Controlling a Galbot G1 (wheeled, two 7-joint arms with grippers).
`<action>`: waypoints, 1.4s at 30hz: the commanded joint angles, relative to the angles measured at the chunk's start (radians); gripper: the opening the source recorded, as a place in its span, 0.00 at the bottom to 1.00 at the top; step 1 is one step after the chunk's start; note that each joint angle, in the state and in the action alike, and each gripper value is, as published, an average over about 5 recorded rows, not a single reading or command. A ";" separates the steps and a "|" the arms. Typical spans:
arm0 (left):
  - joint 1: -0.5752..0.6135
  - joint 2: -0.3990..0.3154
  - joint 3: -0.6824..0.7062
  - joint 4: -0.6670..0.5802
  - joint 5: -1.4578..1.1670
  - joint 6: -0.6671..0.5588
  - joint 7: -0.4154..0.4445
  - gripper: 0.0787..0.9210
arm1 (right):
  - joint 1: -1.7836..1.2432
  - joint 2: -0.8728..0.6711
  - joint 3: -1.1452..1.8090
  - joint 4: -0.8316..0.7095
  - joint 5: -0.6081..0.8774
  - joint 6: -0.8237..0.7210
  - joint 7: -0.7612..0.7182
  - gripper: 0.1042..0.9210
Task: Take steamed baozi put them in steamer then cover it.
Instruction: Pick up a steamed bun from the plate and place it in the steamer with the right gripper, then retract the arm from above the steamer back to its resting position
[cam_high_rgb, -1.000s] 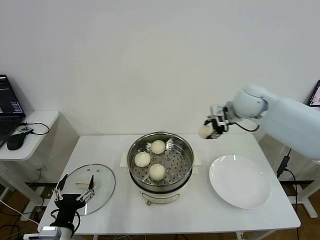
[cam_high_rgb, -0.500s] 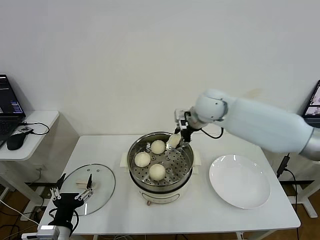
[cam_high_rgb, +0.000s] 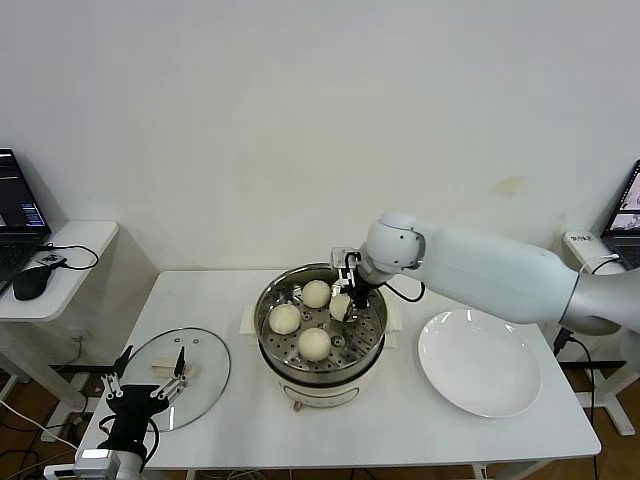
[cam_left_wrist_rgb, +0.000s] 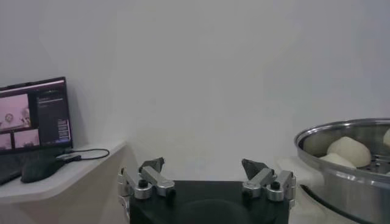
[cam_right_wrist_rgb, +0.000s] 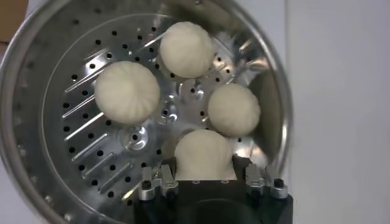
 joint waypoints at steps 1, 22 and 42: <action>0.001 0.001 -0.002 0.000 0.000 0.000 0.000 0.88 | -0.045 0.023 0.003 -0.017 -0.038 -0.014 0.011 0.59; -0.012 0.008 -0.005 0.024 -0.010 -0.002 0.000 0.88 | -0.178 -0.319 0.284 0.290 0.222 0.084 0.424 0.88; -0.064 0.001 0.038 0.152 0.171 -0.078 -0.029 0.88 | -1.707 0.029 1.748 0.427 -0.156 0.815 0.665 0.88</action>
